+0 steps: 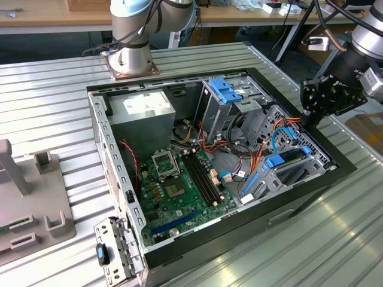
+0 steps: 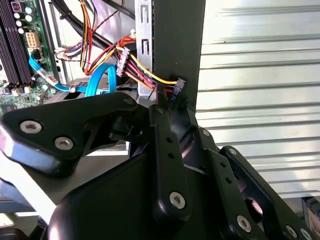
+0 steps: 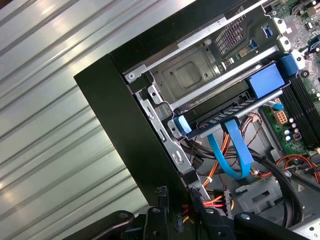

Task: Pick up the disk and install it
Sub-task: 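Insert the first disk wire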

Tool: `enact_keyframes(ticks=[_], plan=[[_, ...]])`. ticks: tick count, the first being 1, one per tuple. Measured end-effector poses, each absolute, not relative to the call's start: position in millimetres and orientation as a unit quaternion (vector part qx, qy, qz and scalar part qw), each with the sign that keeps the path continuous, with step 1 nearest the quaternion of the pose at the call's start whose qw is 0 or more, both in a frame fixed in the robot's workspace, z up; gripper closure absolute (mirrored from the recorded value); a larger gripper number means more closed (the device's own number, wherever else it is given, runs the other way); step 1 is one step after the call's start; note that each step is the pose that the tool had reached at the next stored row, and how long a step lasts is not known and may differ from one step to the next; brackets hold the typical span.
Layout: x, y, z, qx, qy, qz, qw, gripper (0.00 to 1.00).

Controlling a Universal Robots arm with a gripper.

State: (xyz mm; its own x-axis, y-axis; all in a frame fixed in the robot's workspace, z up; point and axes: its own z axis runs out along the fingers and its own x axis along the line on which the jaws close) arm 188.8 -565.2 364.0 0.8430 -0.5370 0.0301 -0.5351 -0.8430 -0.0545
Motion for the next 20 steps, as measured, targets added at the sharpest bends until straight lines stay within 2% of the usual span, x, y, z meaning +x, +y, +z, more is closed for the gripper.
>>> enact_keyframes(ticks=[8, 9, 11, 20], plan=[[190.2, -565.1, 364.0, -0.96, 0.279, -0.022, 0.022, 0.71], [190.2, -565.1, 364.1, -0.96, 0.279, -0.022, 0.022, 0.72], [190.3, -565.1, 364.2, -0.96, 0.279, -0.022, 0.022, 0.83], [190.5, -565.1, 372.1, -0.96, 0.279, -0.022, 0.022, 0.83]])
